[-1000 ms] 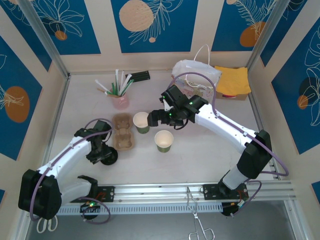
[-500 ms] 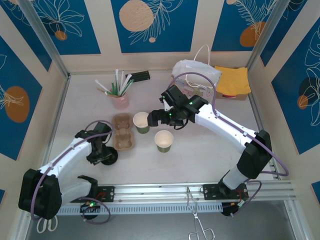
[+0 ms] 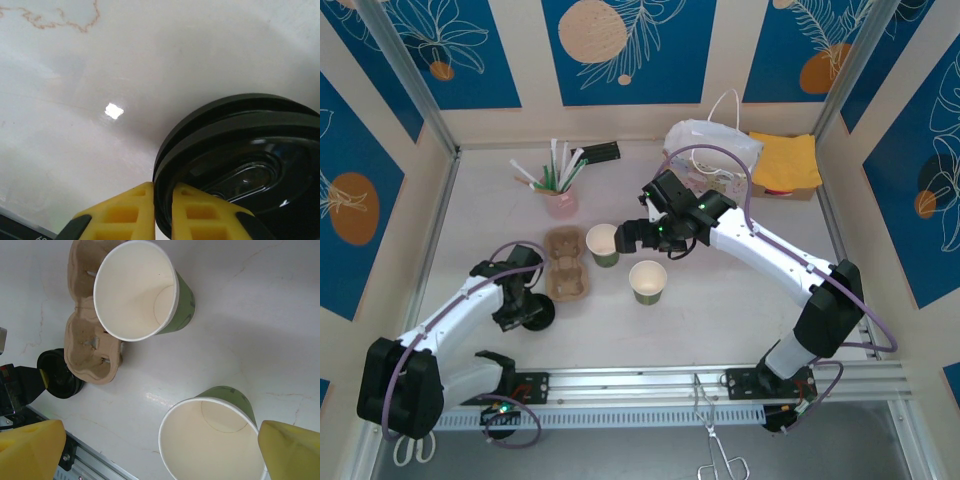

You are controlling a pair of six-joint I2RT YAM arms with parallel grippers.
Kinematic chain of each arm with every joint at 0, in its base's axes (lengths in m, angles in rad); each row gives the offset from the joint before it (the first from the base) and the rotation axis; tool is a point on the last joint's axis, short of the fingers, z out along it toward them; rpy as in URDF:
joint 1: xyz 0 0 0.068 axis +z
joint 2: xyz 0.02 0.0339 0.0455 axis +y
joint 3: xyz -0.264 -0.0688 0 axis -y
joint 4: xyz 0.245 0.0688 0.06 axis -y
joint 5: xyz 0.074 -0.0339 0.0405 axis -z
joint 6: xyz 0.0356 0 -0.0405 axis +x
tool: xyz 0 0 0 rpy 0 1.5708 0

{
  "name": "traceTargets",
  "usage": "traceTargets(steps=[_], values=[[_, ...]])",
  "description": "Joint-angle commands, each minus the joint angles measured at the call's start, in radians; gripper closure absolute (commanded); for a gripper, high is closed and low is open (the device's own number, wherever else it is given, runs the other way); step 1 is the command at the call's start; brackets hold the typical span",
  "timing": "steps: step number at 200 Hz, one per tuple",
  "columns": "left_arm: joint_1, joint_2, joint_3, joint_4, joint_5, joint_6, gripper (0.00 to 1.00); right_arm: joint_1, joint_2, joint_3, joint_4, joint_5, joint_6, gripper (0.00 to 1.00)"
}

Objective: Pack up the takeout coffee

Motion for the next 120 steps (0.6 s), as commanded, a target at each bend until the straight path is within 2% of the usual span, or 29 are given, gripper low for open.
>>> traceTargets(steps=[1,40,120], values=[[0.014,-0.001,0.009,-0.040,-0.026,-0.012,0.90,0.006,0.007,0.018,-0.001,-0.025,-0.016,0.01],[0.017,-0.013,0.044,-0.077,-0.041,-0.015,0.98,0.006,0.007,0.018,-0.001,-0.025,-0.016,0.01],[0.016,-0.073,0.151,-0.140,0.016,0.017,0.99,0.006,0.007,0.035,-0.002,-0.025,-0.022,0.01]])
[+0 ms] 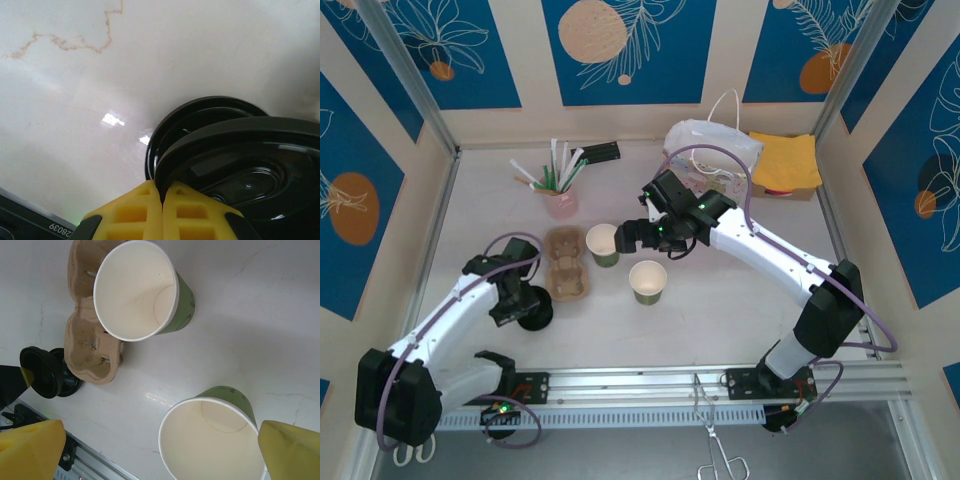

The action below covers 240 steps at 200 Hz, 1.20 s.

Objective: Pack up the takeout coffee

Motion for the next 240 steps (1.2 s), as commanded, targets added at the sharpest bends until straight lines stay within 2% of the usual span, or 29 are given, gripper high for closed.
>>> traceTargets(steps=[1,36,77,131,170,202,240], values=[[0.014,-0.030,0.054,-0.054,0.032,0.014,0.98,0.007,0.007,0.036,-0.002,-0.026,-0.021,0.01],[0.020,-0.070,0.105,-0.017,0.147,0.031,0.98,0.006,-0.004,0.053,0.007,-0.048,-0.034,0.01],[0.029,-0.074,0.150,0.018,0.263,0.032,0.99,0.006,-0.027,0.058,0.074,-0.162,-0.043,0.00],[0.041,-0.100,0.138,0.227,0.522,-0.030,0.99,-0.005,-0.058,0.041,0.183,-0.315,0.000,0.04],[0.051,-0.101,0.121,0.413,0.671,-0.114,0.99,-0.066,-0.092,-0.026,0.331,-0.476,0.121,0.10],[0.059,-0.097,0.121,0.510,0.734,-0.137,0.98,-0.122,-0.092,-0.103,0.525,-0.629,0.288,0.21],[0.072,-0.116,0.091,0.652,0.816,-0.168,0.98,-0.134,-0.048,-0.145,0.711,-0.733,0.468,0.24]])
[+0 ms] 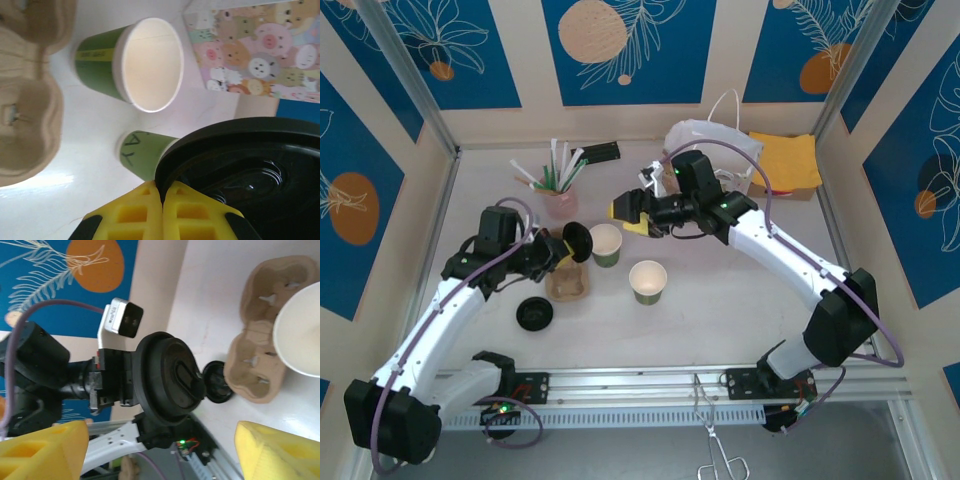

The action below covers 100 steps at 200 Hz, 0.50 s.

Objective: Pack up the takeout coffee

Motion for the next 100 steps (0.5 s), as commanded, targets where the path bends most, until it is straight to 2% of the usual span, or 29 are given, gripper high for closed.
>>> traceTargets(steps=[1,55,100], values=[[0.022,-0.026,-0.022,0.137,0.101,-0.036,0.98,0.002,0.026,-0.022,0.184,-0.136,0.164,0.24],[0.059,-0.018,-0.068,0.361,0.205,-0.135,0.99,0.002,0.082,-0.091,0.462,-0.202,0.390,0.24],[0.066,-0.004,-0.041,0.357,0.211,-0.123,0.99,0.016,0.107,-0.112,0.532,-0.202,0.464,0.24]])
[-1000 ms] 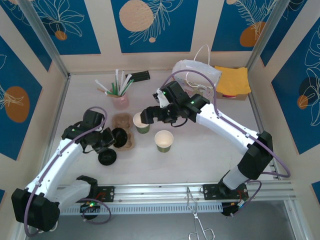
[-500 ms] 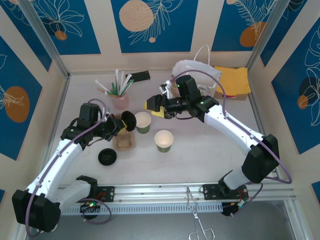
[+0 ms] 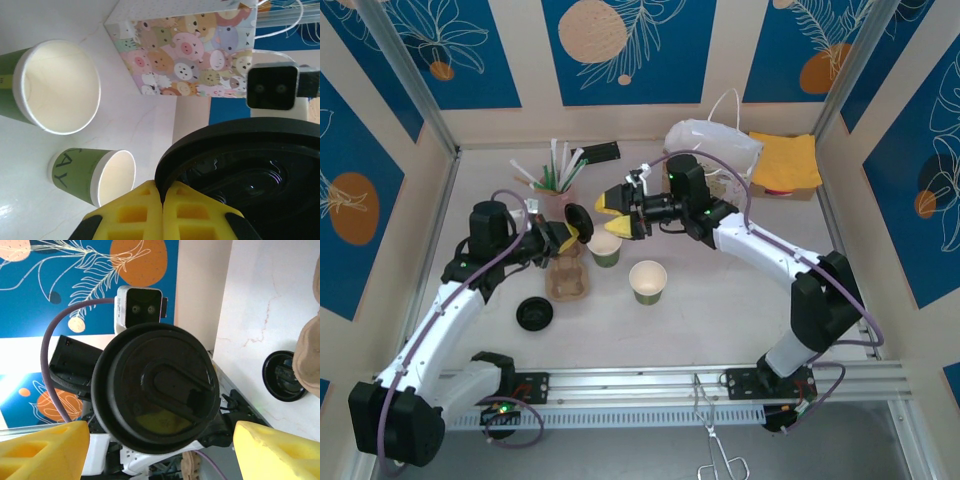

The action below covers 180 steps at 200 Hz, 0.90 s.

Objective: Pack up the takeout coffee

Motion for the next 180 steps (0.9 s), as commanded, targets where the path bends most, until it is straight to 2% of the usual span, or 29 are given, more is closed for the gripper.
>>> traceTargets(steps=[1,48,180], values=[[0.016,0.008,0.017,0.045,0.040,-0.010,0.99,0.011,0.010,-0.016,0.085,-0.037,0.077,0.24],[0.021,0.011,0.013,0.102,0.053,-0.040,0.99,0.025,0.042,-0.036,0.198,-0.046,0.167,0.25],[0.025,0.014,0.009,0.175,0.086,-0.064,0.98,0.026,0.056,-0.052,0.260,-0.039,0.230,0.26]])
